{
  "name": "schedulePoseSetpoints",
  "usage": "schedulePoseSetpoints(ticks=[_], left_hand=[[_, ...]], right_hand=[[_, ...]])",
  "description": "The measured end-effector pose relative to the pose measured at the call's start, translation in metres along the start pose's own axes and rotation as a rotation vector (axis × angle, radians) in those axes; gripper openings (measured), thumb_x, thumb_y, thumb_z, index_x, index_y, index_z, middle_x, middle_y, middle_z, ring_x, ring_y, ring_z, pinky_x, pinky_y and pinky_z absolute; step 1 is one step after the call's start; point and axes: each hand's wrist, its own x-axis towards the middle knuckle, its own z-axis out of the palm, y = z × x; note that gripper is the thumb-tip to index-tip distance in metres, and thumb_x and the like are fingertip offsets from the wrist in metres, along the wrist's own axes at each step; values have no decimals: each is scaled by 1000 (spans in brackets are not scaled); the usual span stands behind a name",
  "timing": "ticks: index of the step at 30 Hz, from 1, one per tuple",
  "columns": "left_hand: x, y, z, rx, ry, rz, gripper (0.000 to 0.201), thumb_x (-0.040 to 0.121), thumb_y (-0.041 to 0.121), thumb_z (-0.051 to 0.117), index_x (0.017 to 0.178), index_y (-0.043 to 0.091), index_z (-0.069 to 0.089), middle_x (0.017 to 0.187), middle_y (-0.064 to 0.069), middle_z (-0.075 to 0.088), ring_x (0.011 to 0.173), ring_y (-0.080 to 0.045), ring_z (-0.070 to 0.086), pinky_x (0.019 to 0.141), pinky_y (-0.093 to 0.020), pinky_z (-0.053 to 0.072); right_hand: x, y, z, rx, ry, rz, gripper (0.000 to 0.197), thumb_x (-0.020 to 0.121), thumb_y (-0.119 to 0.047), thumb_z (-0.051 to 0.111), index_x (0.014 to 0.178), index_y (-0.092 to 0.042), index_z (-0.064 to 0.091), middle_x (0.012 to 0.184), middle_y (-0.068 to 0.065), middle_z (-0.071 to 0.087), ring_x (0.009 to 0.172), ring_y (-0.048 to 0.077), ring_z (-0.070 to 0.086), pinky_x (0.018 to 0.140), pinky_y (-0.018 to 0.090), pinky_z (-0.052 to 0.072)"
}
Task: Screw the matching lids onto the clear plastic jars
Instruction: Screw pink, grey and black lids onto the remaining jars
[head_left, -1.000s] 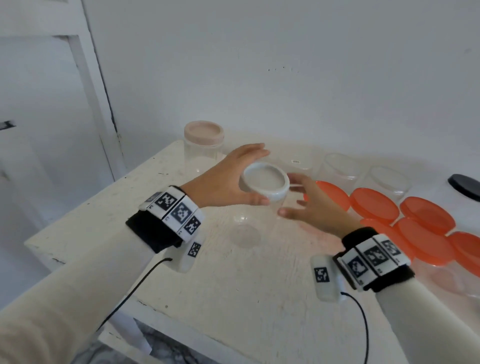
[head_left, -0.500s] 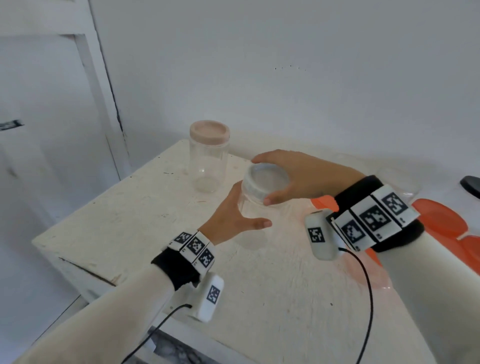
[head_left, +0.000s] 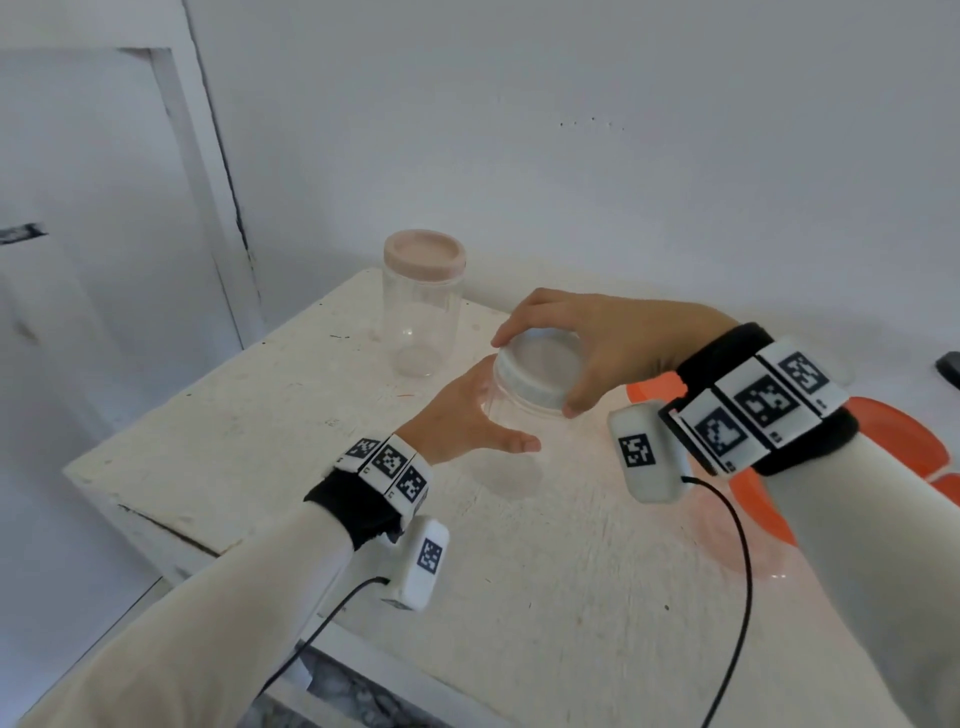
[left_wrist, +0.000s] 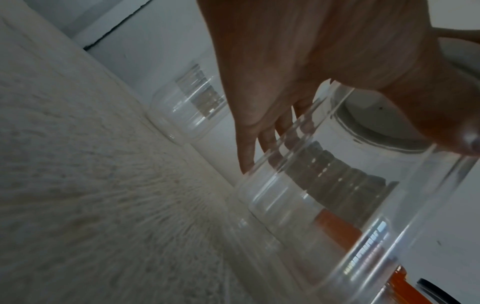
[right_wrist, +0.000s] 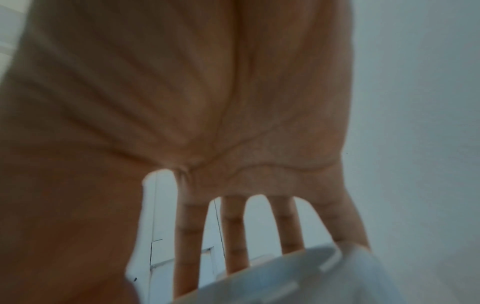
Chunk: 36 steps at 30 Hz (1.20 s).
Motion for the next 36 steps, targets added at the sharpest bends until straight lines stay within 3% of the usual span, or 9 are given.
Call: schedulePoseSetpoints(ticks=[3,6,12,15,20,24,27,32,36], left_hand=[[0,-1,1,-19,-7,7,85,62,26,85,132,34,38,132,13,51,124,3,44,103,-21,36],[0,-3,3,-17,-1,5,98,56,40,86,138,27,34,136,10,49,129,-4,41,111,-37,31],[-1,-3,4,36,40,-5,95,51,46,84,134,25,41,129,13,53,126,-3,43,111,-38,32],[-2,-2,4,9,6,-7,98,54,41,84,138,27,34,134,12,49,128,-1,40,111,-34,30],[-2,-2,3,16,-2,-12,105,53,48,85,140,28,31,137,11,48,130,-5,40,112,-42,31],[-3,-1,5,9,11,-13,98,51,45,83,135,27,35,130,15,49,128,-4,40,112,-37,30],[-2,-2,5,4,-12,-3,100,55,46,84,138,29,31,136,11,48,131,-6,38,112,-41,29],[0,-3,4,28,-19,9,105,55,50,84,141,28,28,138,10,46,131,-6,39,111,-43,31],[-1,-4,4,41,-11,14,105,56,48,83,142,29,26,140,13,44,131,-1,37,109,-32,31]], right_hand=[[-1,0,0,-15,30,31,75,65,-21,82,127,-43,45,126,-17,37,115,11,42,93,32,44],[3,-3,4,-139,84,86,73,66,-42,78,129,-42,41,123,-11,41,110,14,44,89,30,43],[8,-10,17,-376,159,296,86,71,-82,38,137,-25,35,124,4,44,103,25,49,79,33,37],[3,-8,12,-302,105,285,91,71,-81,31,145,-30,20,144,1,32,123,26,43,92,39,36],[-9,-6,1,-138,-38,137,76,77,-44,69,140,-46,26,138,-8,33,122,17,41,99,38,40],[-1,-13,18,-376,197,305,78,73,-80,39,135,-32,39,121,2,49,100,21,51,78,32,38],[-2,-10,24,-358,217,315,91,69,-83,22,142,-30,29,135,3,42,114,25,50,84,37,38],[-13,-5,8,-67,21,115,71,77,-44,68,139,-43,31,138,-9,31,122,15,40,102,38,39],[-5,-11,16,-242,172,223,69,73,-65,58,134,-45,34,120,-5,39,101,19,50,82,32,42]])
